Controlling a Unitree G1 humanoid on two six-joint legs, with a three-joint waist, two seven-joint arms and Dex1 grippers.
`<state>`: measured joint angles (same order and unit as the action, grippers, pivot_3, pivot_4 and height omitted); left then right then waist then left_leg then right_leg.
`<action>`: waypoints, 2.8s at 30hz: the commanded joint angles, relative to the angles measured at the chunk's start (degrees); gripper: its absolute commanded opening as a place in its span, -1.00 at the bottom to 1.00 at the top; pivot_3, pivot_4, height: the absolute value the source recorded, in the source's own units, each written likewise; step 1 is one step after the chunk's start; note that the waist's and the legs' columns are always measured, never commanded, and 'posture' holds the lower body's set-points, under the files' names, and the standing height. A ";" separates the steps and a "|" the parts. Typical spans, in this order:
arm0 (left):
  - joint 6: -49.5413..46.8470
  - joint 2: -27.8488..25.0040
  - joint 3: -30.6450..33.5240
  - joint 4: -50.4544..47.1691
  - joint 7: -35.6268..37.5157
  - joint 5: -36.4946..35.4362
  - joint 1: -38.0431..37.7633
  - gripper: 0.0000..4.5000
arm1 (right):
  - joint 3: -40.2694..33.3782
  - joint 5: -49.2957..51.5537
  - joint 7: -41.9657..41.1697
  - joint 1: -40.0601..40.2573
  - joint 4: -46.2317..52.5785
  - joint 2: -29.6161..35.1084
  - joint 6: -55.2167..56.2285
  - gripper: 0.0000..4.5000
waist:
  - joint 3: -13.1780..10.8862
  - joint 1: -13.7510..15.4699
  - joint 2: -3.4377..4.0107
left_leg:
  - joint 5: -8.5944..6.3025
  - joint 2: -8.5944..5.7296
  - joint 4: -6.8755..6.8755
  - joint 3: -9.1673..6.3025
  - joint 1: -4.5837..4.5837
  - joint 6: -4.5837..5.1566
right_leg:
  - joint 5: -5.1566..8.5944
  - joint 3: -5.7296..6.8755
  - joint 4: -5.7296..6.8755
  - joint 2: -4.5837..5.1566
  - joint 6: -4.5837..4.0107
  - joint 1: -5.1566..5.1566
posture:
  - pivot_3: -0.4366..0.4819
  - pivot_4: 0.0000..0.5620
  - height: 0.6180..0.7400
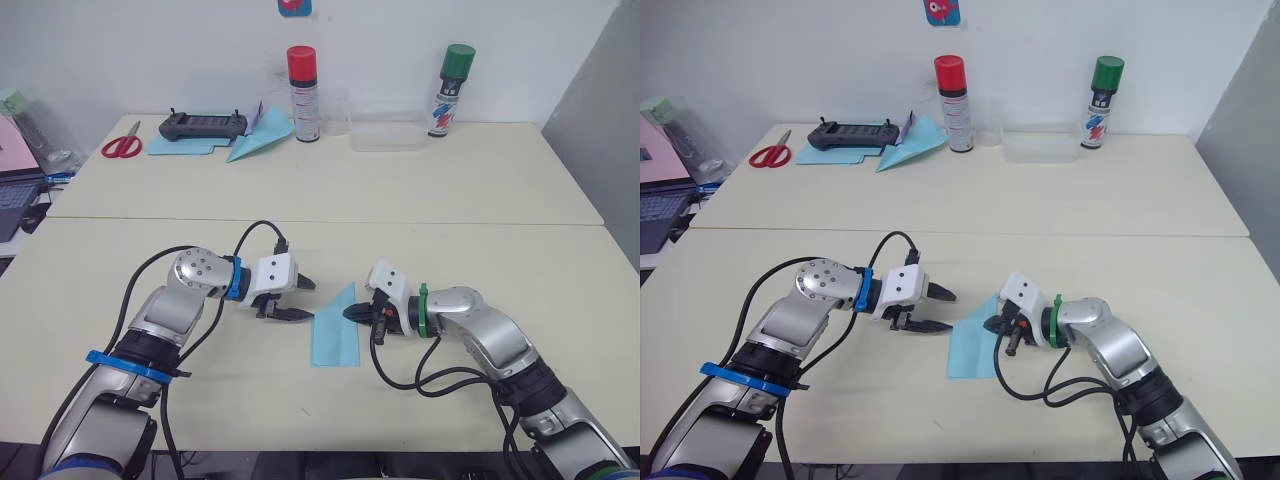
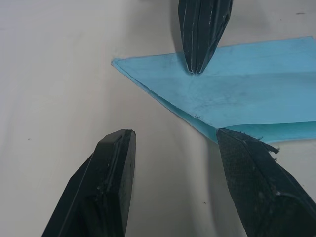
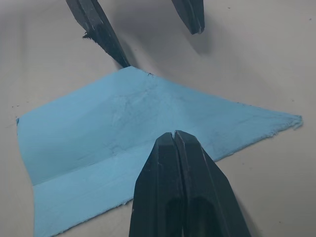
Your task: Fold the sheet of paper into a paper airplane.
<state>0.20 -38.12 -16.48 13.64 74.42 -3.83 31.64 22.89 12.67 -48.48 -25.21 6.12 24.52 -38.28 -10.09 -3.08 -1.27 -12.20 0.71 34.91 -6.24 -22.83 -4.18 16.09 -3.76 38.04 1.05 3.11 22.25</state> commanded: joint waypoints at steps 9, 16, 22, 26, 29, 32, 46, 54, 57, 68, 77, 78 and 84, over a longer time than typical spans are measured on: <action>3.72 0.69 -0.34 0.15 -0.16 1.62 0.05 0.30 | -0.63 -0.93 0.79 0.44 -0.89 0.66 -0.97 -1.00 | 0.00 0.00 0.00 | 0.00 0.00 0.02 0.00 0.00 0.00 | 0.00 0.00 0.02 0.00 0.00 0.00 | -0.05 -0.47 1.00; 3.71 2.44 -0.54 -0.85 0.30 0.67 0.40 0.30 | -0.73 -0.92 0.92 0.42 -0.84 0.60 -1.05 -1.00 | 0.00 0.02 0.00 | 0.00 0.00 0.04 0.00 0.00 0.00 | 0.00 0.00 0.04 0.00 0.00 -0.01 | -0.05 -0.47 1.00; 6.60 3.30 -1.33 -0.50 1.12 1.09 0.85 0.30 | -0.90 -0.79 1.09 0.46 -0.85 0.39 -1.20 -1.00 | 0.00 0.03 0.00 | 0.00 0.00 0.05 0.00 0.01 0.00 | -0.01 0.00 0.05 0.00 0.00 -0.02 | -0.05 -0.47 1.00; 10.67 3.26 -2.34 2.09 1.97 2.82 1.89 0.30 | -1.04 -0.76 1.19 0.42 -0.83 0.22 -1.33 -1.00 | 0.00 0.04 0.00 | 0.00 -0.01 0.07 0.00 0.01 0.00 | -0.01 0.00 0.07 0.00 0.00 -0.02 | -0.05 -0.47 1.00; 12.78 3.40 -2.60 3.69 2.35 3.07 2.48 0.12 | -1.14 -0.73 1.24 0.48 -0.71 0.20 -1.45 -1.00 | 0.00 0.03 0.00 | 0.01 -0.01 0.07 0.00 0.02 0.01 | -0.01 0.00 0.08 0.00 0.00 -0.02 | -0.05 -0.47 1.00; 14.39 3.50 -3.17 4.53 3.55 3.04 2.92 -0.22 | -1.26 -0.68 1.27 0.66 -0.50 0.28 -1.57 -1.00 | 0.00 0.03 0.00 | 0.01 -0.01 0.08 0.00 0.02 0.01 | -0.01 0.00 0.08 0.00 0.00 -0.02 | -0.05 -0.47 1.00; 15.36 4.61 -3.08 5.24 4.15 3.01 3.82 -0.97 | -8.41 2.47 0.11 -1.62 -0.81 1.06 -0.20 -1.00 | -0.01 0.05 0.00 | 0.01 -0.01 0.10 -0.01 -0.01 0.01 | -0.02 0.01 0.09 0.00 0.00 -0.03 | -0.05 -0.47 1.00; 14.46 4.80 -3.29 3.55 4.92 2.70 3.41 -0.97 | -8.97 2.83 -0.12 -0.52 0.47 1.78 -0.35 -1.00 | -0.01 -0.10 0.00 | 0.00 -0.01 0.08 -0.02 -0.01 0.02 | -0.02 0.01 0.12 -0.01 0.00 0.01 | -0.05 -0.47 1.00; 11.99 4.12 -2.88 2.94 3.91 3.98 4.10 -0.97 | -9.24 2.45 0.23 -0.39 0.84 2.14 0.05 -1.00 | -0.01 -0.10 0.00 | 0.00 -0.01 0.08 -0.01 -0.01 0.01 | -0.02 0.00 0.13 -0.01 0.00 0.00 | -0.05 -0.47 1.00; 2.19 -0.58 -0.01 -8.17 3.78 0.75 1.76 -0.97 | -14.09 5.26 -0.71 1.11 5.12 5.34 1.43 -1.00 | -0.01 -0.15 0.00 | 0.00 -0.01 0.08 -0.02 -0.02 0.02 | -0.02 0.01 0.14 -0.01 0.00 0.01 | -0.05 -0.47 1.00; 10.69 -2.22 -0.91 -6.81 5.99 -0.47 -0.16 -0.31 | -12.85 6.38 -1.89 2.73 7.61 5.92 0.53 -1.00 | -0.02 -0.06 0.01 | 0.01 0.00 0.09 0.00 -0.01 0.01 | -0.02 0.00 0.14 -0.01 0.00 0.00 | -0.05 -0.47 1.00; 11.66 -1.61 -1.28 -5.94 5.64 -0.18 -0.08 -0.19 | -12.52 6.47 -2.58 3.09 8.31 6.44 0.46 -1.00 | -0.02 -0.04 0.01 | 0.01 0.00 0.09 0.00 -0.01 0.01 | -0.02 0.00 0.14 -0.01 0.00 0.00 | -0.05 -0.47 1.00; 17.19 2.34 -1.38 -1.63 2.08 1.55 1.54 0.60 | -12.43 8.82 -5.41 5.86 14.06 10.19 -1.52 -1.00 | -0.03 0.24 -0.01 | 0.01 -0.02 0.11 -0.01 -0.04 0.01 | -0.03 0.01 0.12 0.00 -0.01 0.00 | -0.05 -0.47 1.00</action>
<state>15.87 -35.92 -18.23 11.98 77.41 -2.37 31.90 11.29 19.68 -52.93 -19.45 17.00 33.95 -39.45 -10.12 -2.84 -1.28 -12.20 0.69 35.03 -6.26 -22.87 -4.16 16.07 -3.74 38.17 1.05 3.11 22.25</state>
